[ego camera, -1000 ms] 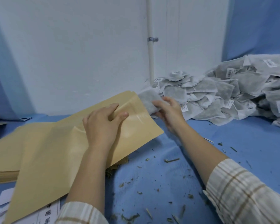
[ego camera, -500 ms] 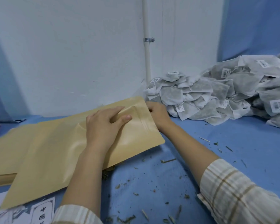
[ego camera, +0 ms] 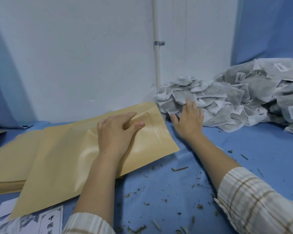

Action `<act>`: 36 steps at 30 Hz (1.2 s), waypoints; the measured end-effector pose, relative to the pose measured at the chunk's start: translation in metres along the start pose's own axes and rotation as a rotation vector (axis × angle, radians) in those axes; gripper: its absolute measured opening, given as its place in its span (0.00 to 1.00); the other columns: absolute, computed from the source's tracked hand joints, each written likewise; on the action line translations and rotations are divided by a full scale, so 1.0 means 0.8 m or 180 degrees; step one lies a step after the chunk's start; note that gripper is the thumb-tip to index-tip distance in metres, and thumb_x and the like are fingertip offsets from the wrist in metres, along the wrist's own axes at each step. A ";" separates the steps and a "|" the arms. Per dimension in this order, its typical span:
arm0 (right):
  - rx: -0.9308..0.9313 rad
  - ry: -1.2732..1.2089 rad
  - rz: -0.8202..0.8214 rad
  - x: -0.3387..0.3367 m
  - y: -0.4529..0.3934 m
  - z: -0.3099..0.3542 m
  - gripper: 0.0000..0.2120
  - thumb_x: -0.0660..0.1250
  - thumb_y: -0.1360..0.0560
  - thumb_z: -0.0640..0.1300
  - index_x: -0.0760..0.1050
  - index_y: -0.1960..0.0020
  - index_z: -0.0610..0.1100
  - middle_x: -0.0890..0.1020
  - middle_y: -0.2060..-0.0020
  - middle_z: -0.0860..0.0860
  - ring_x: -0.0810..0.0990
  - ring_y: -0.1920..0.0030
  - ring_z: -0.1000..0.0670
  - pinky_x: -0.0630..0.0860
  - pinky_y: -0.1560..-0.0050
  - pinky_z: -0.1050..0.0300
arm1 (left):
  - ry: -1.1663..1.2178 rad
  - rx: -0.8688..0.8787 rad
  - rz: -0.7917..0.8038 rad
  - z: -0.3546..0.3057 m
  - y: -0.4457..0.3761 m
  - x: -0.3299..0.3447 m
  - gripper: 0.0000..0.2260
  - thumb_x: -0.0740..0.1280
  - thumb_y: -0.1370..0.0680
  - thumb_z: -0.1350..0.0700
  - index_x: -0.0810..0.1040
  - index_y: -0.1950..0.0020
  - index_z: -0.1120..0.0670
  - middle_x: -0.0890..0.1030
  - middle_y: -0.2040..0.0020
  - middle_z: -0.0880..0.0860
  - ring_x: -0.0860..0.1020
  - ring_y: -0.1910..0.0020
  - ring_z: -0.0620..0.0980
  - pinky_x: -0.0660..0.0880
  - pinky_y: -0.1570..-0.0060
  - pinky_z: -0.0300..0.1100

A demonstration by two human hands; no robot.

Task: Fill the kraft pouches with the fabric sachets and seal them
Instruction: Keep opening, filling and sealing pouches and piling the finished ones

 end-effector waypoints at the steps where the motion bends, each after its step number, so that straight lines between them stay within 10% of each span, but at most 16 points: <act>1: 0.0166 -0.0495 -0.0469 -0.016 0.003 -0.003 0.26 0.57 0.21 0.54 0.63 0.31 0.36 0.58 0.27 0.46 0.54 0.26 0.46 0.51 0.29 0.48 | -0.0006 0.0000 -0.0002 0.000 0.000 0.000 0.16 0.69 0.28 0.43 0.81 0.42 0.45 0.82 0.44 0.45 0.75 0.42 0.47 0.63 0.34 0.51; 8: 0.2176 -0.4190 -0.1874 -0.045 0.019 -0.044 0.13 0.66 0.30 0.41 0.64 0.51 0.46 0.72 0.60 0.55 0.74 0.61 0.51 0.73 0.60 0.57 | 0.0002 -0.0034 -0.0055 0.004 0.000 0.000 0.16 0.69 0.27 0.43 0.81 0.42 0.44 0.82 0.43 0.45 0.74 0.41 0.46 0.63 0.34 0.51; 13: 0.2339 -0.5677 -0.0812 -0.020 0.005 -0.033 0.07 0.64 0.28 0.36 0.69 0.52 0.43 0.76 0.65 0.51 0.76 0.67 0.53 0.73 0.72 0.64 | 0.0010 -0.0082 -0.0140 0.005 -0.001 -0.004 0.17 0.69 0.27 0.42 0.80 0.41 0.45 0.81 0.43 0.45 0.74 0.41 0.46 0.63 0.34 0.51; 17: 0.1630 -0.5491 0.0059 -0.017 0.001 -0.011 0.06 0.66 0.28 0.35 0.73 0.63 0.42 0.78 0.71 0.50 0.77 0.69 0.53 0.71 0.73 0.64 | -0.0004 -0.0048 -0.0268 0.003 -0.002 -0.010 0.16 0.69 0.27 0.43 0.81 0.41 0.46 0.81 0.43 0.45 0.74 0.41 0.46 0.63 0.34 0.51; 29: -0.0017 -0.4534 0.2406 -0.016 0.031 0.086 0.02 0.64 0.25 0.33 0.74 0.56 0.38 0.77 0.71 0.50 0.75 0.74 0.56 0.71 0.73 0.65 | 0.0000 0.0004 -0.0397 -0.003 -0.001 -0.017 0.16 0.68 0.26 0.43 0.80 0.41 0.45 0.81 0.44 0.44 0.73 0.42 0.45 0.58 0.35 0.43; 36: -0.0073 -0.2695 0.2342 -0.024 0.043 0.105 0.13 0.56 0.19 0.39 0.73 0.44 0.30 0.72 0.65 0.50 0.74 0.61 0.52 0.75 0.55 0.56 | 0.0175 0.0457 0.0057 -0.031 0.005 0.004 0.13 0.71 0.29 0.44 0.83 0.46 0.45 0.82 0.48 0.41 0.76 0.45 0.42 0.62 0.35 0.47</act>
Point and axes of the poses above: each hand's wrist, its own y-axis away from the middle knuckle, its own x-axis out of the palm, z = x × y, the point moved 7 cm from there along -y, towards the middle knuckle
